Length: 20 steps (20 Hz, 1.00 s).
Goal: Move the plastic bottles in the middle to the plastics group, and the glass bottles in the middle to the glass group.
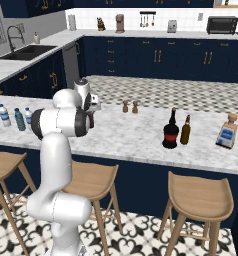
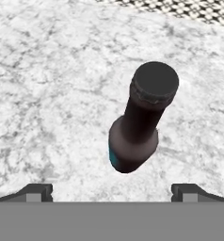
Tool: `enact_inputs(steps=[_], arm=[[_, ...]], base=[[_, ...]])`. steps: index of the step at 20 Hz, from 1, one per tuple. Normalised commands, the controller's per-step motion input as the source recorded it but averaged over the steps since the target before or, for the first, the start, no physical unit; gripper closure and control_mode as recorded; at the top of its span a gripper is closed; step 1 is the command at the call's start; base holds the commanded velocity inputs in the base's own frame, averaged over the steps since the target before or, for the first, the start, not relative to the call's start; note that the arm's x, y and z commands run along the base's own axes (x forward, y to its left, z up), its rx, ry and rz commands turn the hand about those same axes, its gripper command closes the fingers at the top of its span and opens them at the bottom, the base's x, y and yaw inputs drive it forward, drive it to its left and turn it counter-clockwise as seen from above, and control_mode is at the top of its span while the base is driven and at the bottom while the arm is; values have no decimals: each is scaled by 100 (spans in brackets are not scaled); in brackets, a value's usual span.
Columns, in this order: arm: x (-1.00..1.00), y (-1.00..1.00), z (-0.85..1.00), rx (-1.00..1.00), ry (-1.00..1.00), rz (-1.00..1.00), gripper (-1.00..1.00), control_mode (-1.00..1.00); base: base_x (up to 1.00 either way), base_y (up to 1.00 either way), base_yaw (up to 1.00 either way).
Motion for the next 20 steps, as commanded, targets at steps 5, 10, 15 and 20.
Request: enact_inputs(steps=[5, 10, 15, 20], arm=[[1, 0, 0, 0, 0, -2, -100, -100], [0, 0, 0, 0, 0, -5, -100, -100], [10, 0, -10, 0, 0, -5, -100, -100], [17, 0, -12, 0, 0, -2, -100, -100]], base=[[0, 0, 0], [0, 0, 0], [0, 0, 0], [0, 0, 0]])
